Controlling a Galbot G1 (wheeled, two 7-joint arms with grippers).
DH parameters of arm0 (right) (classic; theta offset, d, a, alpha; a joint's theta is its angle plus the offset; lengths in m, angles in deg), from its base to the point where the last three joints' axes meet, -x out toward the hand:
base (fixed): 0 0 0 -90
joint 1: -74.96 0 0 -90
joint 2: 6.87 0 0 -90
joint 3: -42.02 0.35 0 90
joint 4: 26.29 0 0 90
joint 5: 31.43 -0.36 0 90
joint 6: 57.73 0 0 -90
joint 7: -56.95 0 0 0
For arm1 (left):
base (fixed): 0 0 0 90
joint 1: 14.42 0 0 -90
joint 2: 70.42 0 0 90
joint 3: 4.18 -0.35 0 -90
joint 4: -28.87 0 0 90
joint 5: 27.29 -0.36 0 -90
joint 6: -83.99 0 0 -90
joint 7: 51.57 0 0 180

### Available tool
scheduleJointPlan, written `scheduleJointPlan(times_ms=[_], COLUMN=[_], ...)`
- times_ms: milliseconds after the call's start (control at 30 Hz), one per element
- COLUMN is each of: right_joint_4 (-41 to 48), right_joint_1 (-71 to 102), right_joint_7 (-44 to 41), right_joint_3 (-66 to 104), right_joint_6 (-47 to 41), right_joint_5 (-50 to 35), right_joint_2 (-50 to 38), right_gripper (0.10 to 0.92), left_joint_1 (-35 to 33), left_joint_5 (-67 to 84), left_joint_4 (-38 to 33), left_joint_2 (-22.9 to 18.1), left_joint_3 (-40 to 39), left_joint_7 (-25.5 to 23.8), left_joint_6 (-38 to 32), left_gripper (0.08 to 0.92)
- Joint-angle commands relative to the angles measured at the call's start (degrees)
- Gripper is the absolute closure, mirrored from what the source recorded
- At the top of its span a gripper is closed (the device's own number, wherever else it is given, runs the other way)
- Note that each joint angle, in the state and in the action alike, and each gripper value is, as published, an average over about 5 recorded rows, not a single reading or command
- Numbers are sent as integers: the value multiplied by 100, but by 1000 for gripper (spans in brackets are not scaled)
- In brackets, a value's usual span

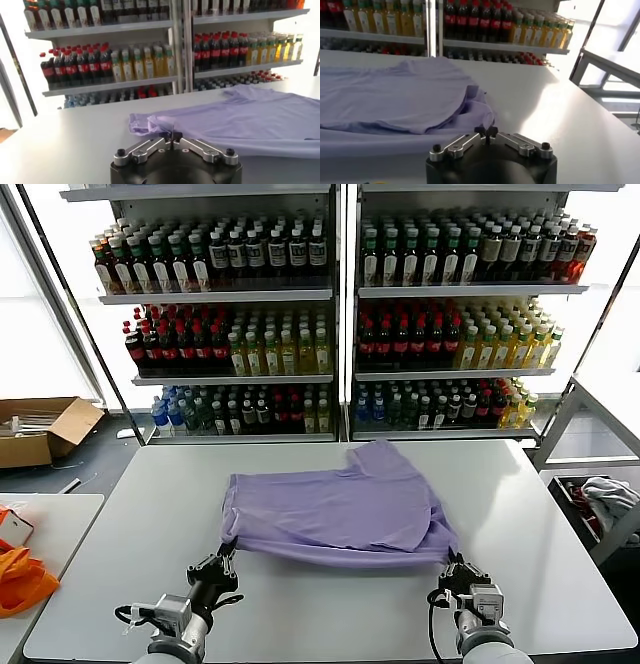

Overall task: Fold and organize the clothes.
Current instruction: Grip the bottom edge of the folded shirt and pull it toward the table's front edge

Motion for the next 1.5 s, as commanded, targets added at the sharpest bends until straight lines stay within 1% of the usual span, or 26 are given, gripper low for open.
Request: scheduleJointPlan(times_ms=[33, 433, 700, 1033, 1133, 1300, 1367, 1500], right_joint_4=[-406, -482, -595, -550, -532, -571, -639, -941], right_joint_1=[607, 872, 1228, 1383, 1343, 1365, 1392, 1386], right_joint_7=[96, 156, 205, 211, 222, 236, 238, 252], right_joint_3=[18, -2, 79, -77, -54, -17, 14, 191], right_joint_6=[-46, -7, 90, 86, 63, 54, 54, 7], right_joint_5=[44, 192, 240, 365, 360, 344, 328, 181], right_joint_2=[-111, -19, -23, 83, 71, 71, 66, 48], right_gripper=[906, 906, 906, 901, 852, 708, 648, 535], left_joint_1=[-1132, -1359, -1192, -1109, -1131, -1164, -1209, -1326], left_joint_5=[-156, -258, -348, -317, -316, -310, -292, -114], left_joint_4=[-681, -289, 9, 74, 6, -146, -277, -721], left_joint_2=[-16, -54, -109, -87, -80, -63, -59, -57], left_joint_3=[41, -70, -84, -70, -120, -141, -126, 39], left_joint_7=[-3, -27, -10, -20, -35, -29, -20, 32], left_joint_6=[-44, -239, -313, -334, -308, -221, -176, -64], left_gripper=[915, 915, 915, 915, 915, 899, 860, 748])
